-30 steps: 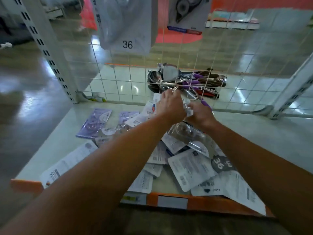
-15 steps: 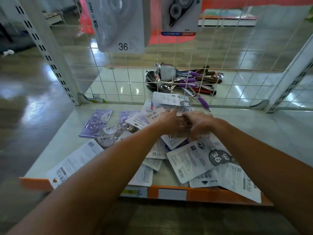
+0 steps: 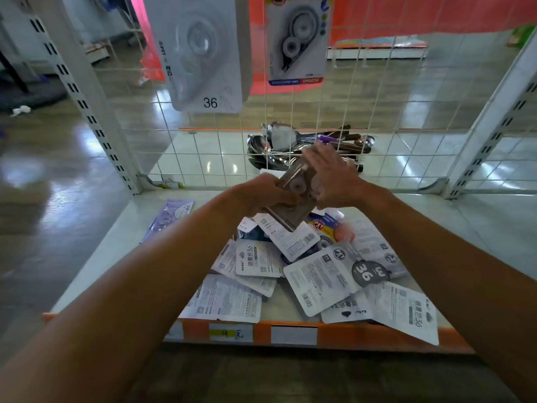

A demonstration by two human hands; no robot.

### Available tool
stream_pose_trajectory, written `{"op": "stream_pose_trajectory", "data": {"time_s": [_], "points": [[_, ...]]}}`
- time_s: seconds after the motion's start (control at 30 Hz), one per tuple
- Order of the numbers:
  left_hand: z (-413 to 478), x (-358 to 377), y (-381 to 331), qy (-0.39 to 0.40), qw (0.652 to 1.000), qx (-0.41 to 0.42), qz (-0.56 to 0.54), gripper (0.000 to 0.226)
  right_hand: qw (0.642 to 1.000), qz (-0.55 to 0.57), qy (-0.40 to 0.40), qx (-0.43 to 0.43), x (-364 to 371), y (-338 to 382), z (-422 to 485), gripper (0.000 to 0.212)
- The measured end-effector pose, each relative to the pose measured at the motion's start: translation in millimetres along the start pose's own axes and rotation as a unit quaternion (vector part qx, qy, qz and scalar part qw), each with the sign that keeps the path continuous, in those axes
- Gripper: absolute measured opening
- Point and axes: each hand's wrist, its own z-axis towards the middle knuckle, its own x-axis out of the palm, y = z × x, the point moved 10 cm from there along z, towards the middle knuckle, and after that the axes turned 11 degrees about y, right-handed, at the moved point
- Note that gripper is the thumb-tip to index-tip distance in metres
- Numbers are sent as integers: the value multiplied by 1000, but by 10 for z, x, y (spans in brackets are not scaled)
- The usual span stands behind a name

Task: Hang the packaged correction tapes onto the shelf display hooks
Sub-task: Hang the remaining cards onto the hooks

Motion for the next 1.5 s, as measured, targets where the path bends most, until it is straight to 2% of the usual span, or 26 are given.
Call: {"op": "stream_pose_trajectory", "data": {"time_s": [0.07, 0.13, 0.23, 0.27, 0.3, 0.4, 0.47, 0.77, 0.83, 1.0, 1.13, 1.3, 1.5], "points": [[-65, -57, 2, -6, 1000, 2, -26, 21, 980, 196, -4, -29, -138, -15, -24, 106], [-138, -31, 14, 23, 999, -2, -48, 21, 935, 353, -16, -39, -279, -48, -88, 86], [-251, 84, 49, 97, 991, -3, -90, 27, 951, 298, -83, -18, -589, -80, -163, 27], [-300, 104, 49, 112, 989, -3, -94, 30, 950, 298, -89, -32, -666, -19, -202, 12], [-357, 108, 42, 117, 989, -1, -96, 30, 945, 314, -81, -49, -719, 76, -250, 7], [-527, 117, 28, 108, 989, 11, -99, 24, 931, 345, -40, -113, -774, 428, -426, 7], [-621, 104, 17, 87, 992, 28, -84, 31, 926, 349, -29, -138, -781, 607, -525, 10], [-1696, -48, -597, -1, 997, 67, -46, 28, 874, 442, -59, -195, -1335, 1310, -1336, 16], [-2014, -93, -851, -9, 997, 67, -42, 29, 868, 442, -69, -218, -1607, 1540, -1564, 12], [-2787, -320, -1609, -1, 997, 56, -52, 29, 862, 457, -63, -210, -2394, 2055, -2010, 8], [-3351, -593, -2298, 11, 999, 35, -11, 29, 846, 495, -52, -191, -3119, 2371, -2286, 15], [-3949, -944, -3248, 45, 998, 5, -36, 24, 811, 557, -46, -172, -4157, 2725, -2531, 22], [-4417, -1375, -4268, 37, 999, -19, -30, 28, 812, 561, -64, -149, -5311, 2919, -2741, 23]]}}
